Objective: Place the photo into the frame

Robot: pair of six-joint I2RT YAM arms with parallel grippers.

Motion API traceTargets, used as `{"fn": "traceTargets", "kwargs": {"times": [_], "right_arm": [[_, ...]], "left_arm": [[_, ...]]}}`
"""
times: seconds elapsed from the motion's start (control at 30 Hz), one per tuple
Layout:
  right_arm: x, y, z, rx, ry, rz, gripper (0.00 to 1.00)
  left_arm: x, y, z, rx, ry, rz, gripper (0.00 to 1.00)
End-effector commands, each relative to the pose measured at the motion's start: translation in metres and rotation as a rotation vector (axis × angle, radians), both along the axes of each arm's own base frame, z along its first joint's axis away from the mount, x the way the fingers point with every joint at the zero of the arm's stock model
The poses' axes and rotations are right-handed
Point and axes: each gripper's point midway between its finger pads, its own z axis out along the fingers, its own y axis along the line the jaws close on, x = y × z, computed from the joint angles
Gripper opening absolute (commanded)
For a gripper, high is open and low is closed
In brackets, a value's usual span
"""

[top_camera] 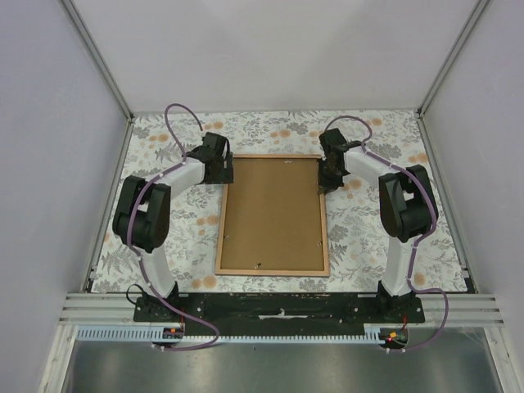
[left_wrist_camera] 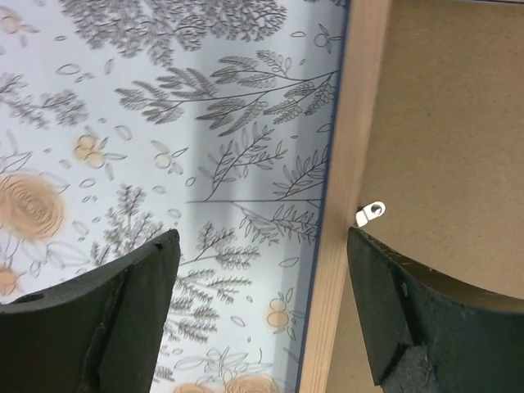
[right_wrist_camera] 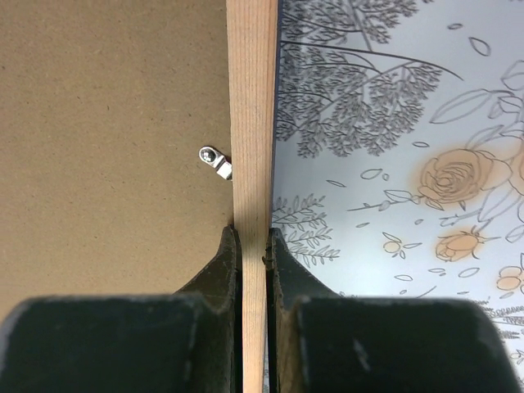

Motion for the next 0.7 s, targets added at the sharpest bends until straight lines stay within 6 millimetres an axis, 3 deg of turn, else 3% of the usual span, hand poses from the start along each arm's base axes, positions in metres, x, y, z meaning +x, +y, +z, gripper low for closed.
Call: {"fn": "traceTargets", "kwargs": {"times": [0.0,0.13,0.2,0.47,0.67], "right_arm": [[0.012,-0.020,0.012,-0.011,-0.015,-0.120,0.00],[0.011,-0.024,0.009,0.014,-0.008,-0.164,0.00],[0.012,-0.024,0.010,0.027,-0.009,-0.179,0.00],[0.015,-0.022,0.010,0.056,-0.011,-0.233,0.00],[0.017,-0.016,0.009,0.110,-0.008,-0.281,0.00]], "left_arm": [[-0.008,0.012,0.046,-0.058,-0.090,0.158,0.89],[-0.048,0.016,0.052,-0.163,-0.091,0.335,0.91],[-0.078,0.015,0.050,-0.193,-0.063,0.414,0.92],[-0.176,-0.020,0.033,-0.301,0.017,0.636,0.95],[-0.213,-0.031,0.014,-0.336,0.074,0.726,0.97]]}}
